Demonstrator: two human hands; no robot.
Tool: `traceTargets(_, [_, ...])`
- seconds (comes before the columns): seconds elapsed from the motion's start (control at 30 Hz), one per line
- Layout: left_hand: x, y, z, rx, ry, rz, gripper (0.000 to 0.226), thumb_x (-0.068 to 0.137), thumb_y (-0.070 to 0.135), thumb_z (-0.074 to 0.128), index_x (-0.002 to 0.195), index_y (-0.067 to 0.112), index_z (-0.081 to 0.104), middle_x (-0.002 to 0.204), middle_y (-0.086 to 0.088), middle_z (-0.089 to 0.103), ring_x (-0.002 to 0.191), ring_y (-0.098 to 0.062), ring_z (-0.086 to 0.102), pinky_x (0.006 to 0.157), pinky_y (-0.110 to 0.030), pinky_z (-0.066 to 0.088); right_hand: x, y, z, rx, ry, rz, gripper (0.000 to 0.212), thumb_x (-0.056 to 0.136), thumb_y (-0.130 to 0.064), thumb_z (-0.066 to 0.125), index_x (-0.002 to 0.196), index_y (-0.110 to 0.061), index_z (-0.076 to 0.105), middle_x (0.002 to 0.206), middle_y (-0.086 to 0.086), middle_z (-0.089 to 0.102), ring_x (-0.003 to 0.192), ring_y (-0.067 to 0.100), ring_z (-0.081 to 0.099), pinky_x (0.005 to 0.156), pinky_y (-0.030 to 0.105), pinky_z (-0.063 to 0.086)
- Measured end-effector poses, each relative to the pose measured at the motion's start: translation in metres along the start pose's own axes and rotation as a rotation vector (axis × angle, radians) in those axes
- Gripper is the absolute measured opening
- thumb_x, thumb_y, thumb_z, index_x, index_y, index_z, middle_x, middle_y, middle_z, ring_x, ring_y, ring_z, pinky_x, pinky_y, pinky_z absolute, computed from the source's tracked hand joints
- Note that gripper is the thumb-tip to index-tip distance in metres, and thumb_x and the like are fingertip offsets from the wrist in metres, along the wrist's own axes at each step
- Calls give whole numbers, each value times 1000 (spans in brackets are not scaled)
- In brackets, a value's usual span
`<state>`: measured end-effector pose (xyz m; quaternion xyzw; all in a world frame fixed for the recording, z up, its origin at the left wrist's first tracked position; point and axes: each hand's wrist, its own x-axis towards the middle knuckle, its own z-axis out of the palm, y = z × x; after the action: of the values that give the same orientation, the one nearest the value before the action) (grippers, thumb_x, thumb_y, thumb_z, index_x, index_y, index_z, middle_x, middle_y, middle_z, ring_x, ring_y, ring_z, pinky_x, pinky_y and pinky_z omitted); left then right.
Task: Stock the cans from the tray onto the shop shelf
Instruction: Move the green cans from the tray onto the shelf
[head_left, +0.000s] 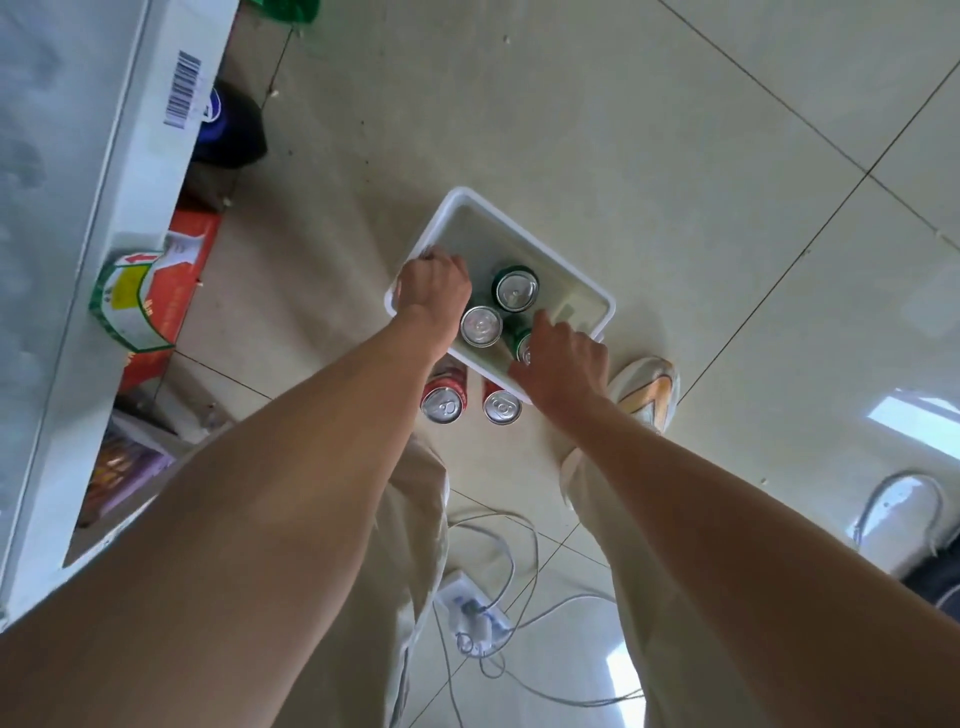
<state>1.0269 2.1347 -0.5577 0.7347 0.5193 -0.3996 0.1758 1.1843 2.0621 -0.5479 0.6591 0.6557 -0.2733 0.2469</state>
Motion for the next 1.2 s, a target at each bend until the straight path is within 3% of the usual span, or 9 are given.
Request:
traceTargets(0.17, [-10,-5,-5,-91,52,-30,55,81,23,81,126,8,54,119,-13,62,105,-26,67,76,-35,55,-10,8,-9,-14,28,-26,44,76,-43,68,106,-17,50,83,6,66,76,32,69,57,30,31])
traceTargets(0.33, [-49,-20,-42,-280,132,-118,51,83,21,80,124,7,53,117,-13,58,100,-27,67,76,-39,56,-37,12,-49,-53,50,-133,49,74,-49,69,108,-17,52,82,6,67,76,32,69,59,30,32])
traceTargets(0.6, [-160,-48,-148,-584,292,-228,61,72,42,79,118,12,52,111,-10,57,98,-29,62,70,-38,53,-136,-1,-176,-107,24,-286,48,77,-54,64,108,-19,52,88,4,71,87,29,71,63,30,32])
traceTargets(0.77, [-259,-64,-225,-826,398,-329,63,66,33,81,116,10,50,115,-12,51,81,-36,65,60,-35,46,-208,-4,-267,-123,88,-304,56,72,-66,60,106,-21,55,85,3,70,82,28,70,61,30,36])
traceTargets(0.93, [-355,-81,-289,-975,440,-432,62,63,30,83,115,9,55,114,-12,52,90,-34,62,73,-40,55,-266,-3,-347,-141,150,-389,53,68,-65,57,99,-22,56,83,3,68,80,29,70,61,31,33])
traceTargets(1.07, [-432,-99,-327,-1031,400,-500,63,60,37,84,113,12,61,109,-11,57,97,-30,62,79,-34,52,-318,-3,-408,-205,205,-492,44,66,-63,55,88,-25,50,78,-4,66,75,23,70,59,29,32])
traceTargets(1.2, [-511,-126,-360,-1127,413,-537,44,54,37,84,83,8,67,83,-7,65,80,-28,65,56,-27,39,-372,-6,-462,-317,217,-649,42,65,-61,50,84,-24,41,66,-5,52,71,22,68,56,28,30])
